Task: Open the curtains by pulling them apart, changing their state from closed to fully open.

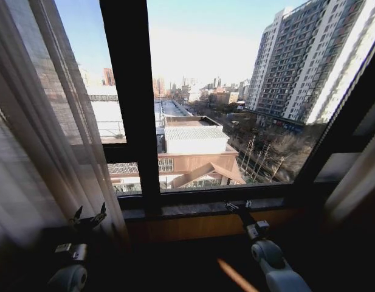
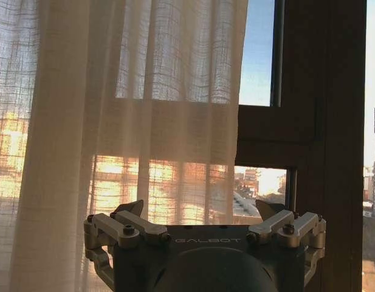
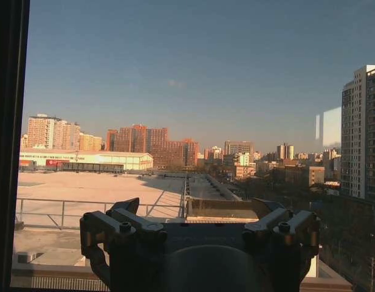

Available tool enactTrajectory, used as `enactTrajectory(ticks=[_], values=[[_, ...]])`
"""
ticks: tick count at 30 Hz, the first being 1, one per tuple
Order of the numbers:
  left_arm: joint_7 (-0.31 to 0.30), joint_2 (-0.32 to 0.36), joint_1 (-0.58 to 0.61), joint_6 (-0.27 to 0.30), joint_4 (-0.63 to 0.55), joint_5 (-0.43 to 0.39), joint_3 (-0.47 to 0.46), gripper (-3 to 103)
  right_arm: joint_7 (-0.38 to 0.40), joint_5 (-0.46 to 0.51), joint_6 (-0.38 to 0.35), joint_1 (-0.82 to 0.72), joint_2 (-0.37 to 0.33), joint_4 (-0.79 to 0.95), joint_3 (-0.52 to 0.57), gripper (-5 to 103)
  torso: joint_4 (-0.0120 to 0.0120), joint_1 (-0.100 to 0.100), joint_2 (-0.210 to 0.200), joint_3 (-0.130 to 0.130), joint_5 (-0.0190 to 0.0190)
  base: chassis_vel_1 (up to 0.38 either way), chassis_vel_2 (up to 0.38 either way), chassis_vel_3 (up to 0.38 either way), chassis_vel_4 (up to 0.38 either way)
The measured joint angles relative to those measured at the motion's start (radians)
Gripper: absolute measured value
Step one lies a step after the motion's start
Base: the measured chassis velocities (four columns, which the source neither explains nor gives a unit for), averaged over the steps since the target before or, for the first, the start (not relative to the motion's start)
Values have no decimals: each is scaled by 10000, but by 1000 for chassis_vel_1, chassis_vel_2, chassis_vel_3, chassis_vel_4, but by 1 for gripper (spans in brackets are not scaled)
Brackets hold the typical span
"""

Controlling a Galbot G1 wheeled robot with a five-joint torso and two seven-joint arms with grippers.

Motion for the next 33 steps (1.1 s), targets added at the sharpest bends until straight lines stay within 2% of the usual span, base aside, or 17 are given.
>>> enactTrajectory(ticks=[5,13,21,33], values=[[2,-3,0,0,-2,0,7,100,2,0,0,0,-4,-2,4,100,-5,-1,-2,2,20,-30,-29,20,22],[3,-4,1,0,-1,0,7,100,4,0,0,0,-5,-1,6,100,0,-1,-1,1,0,-5,-5,6,5],[2,-3,0,0,-1,0,5,100,3,0,0,0,-3,0,3,100,-2,-1,-1,1,11,0,0,0,0],[2,-3,0,0,-2,0,4,100,2,0,-1,0,-2,-1,2,100,-2,-1,-1,1,8,20,18,-18,-13]])
